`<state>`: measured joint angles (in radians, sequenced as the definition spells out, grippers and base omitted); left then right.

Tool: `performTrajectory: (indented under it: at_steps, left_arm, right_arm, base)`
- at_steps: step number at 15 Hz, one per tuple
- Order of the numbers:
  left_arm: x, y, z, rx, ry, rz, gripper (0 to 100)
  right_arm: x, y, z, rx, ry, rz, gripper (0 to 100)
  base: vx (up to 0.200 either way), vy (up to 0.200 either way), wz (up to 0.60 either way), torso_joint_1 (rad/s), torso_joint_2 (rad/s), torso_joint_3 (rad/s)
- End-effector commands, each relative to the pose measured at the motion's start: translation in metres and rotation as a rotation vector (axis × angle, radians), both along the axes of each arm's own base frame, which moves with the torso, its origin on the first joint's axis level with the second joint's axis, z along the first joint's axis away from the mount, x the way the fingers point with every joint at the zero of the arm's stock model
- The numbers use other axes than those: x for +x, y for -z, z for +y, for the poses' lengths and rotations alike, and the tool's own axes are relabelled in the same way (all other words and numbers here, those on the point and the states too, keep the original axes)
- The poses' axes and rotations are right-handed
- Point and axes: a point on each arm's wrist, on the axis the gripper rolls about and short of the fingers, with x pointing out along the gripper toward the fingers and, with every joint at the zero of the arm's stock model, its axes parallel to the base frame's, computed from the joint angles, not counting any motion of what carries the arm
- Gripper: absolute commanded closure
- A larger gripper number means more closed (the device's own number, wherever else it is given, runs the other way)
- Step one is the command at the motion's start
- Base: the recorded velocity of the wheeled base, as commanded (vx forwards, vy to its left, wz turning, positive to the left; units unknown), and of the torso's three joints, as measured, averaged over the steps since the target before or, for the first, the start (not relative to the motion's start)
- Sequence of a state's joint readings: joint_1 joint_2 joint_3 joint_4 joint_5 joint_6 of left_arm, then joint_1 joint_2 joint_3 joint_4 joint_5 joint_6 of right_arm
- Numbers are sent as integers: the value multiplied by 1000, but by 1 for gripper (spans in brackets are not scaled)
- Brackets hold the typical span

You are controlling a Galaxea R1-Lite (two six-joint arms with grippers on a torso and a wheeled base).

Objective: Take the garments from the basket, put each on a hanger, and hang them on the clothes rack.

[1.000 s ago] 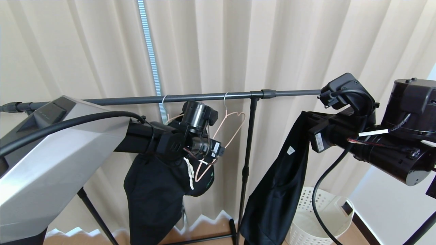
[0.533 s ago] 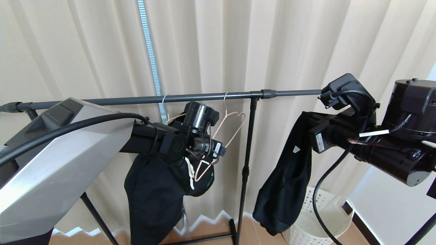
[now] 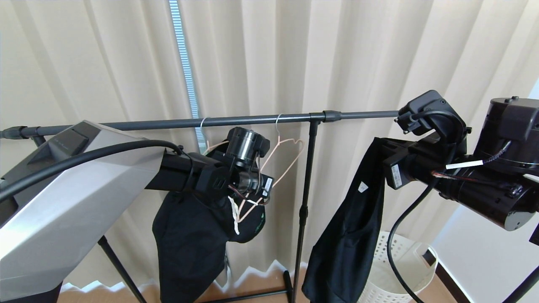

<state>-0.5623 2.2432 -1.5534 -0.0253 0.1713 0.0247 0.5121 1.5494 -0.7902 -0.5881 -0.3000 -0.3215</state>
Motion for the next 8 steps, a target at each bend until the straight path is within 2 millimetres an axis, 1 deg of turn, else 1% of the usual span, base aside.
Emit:
performTrajectory:
  at_steps: [1,3,6,8]
  left_arm:
    - [-1,-5,0,-9,3,-11,100]
    - [-2,-6,1,-10,3,-12,100]
    - [-7,-18,4,-20,1,-31,100]
    - [-14,-29,9,-37,3,-55,100]
  right_arm:
    - [0,0,0,-1,0,0,100]
    - [0,0,0,-1,0,0,100]
    - [0,0,0,-1,0,0,100]
    - [0,0,0,-1,0,0,100]
  base:
    - [0,0,0,0,0,0]
    - [0,0,0,0,0,0]
    - [0,0,0,0,0,0]
    - [0,0,0,0,0,0]
